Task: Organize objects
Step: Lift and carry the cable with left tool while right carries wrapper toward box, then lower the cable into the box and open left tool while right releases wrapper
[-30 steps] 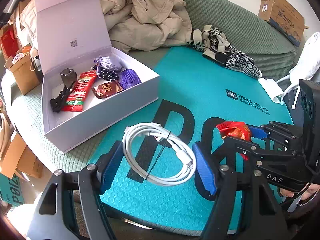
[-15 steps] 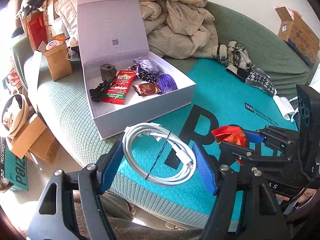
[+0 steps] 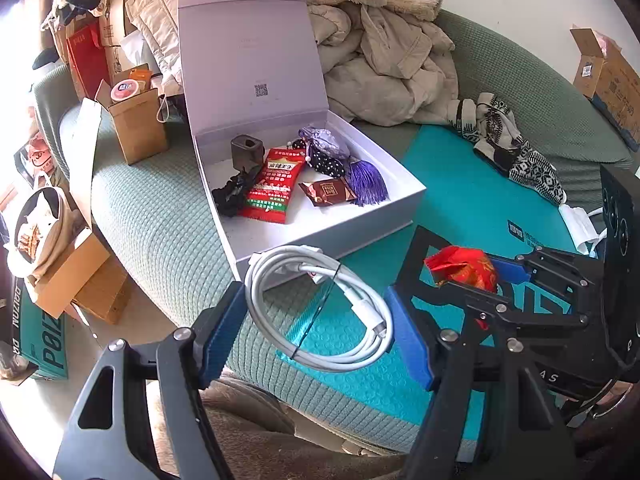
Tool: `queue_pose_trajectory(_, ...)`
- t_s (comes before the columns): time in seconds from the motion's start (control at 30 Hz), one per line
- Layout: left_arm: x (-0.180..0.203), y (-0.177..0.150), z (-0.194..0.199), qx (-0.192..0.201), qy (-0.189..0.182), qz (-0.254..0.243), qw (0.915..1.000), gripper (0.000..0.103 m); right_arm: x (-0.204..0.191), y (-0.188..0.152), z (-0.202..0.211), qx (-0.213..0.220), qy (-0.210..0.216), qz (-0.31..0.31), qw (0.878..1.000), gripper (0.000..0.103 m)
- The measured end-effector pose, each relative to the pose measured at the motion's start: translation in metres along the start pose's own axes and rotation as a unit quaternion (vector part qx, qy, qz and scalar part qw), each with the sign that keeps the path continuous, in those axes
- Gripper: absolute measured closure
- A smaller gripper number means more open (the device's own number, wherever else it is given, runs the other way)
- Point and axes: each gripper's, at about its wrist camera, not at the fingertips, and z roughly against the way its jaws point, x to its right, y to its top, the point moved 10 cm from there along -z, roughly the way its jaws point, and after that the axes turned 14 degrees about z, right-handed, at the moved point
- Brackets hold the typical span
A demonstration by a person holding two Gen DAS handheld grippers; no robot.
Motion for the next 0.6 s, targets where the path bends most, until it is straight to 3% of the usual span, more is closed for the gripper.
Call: queue_pose_trajectory(0.6, -0.023, 0.085, -0.018, 0.011, 0.008, 0.008, 0.9999, 0.034, 0.020, 0.072, -0.035, 0.018, 0.000, 0.021, 1.000, 0.064)
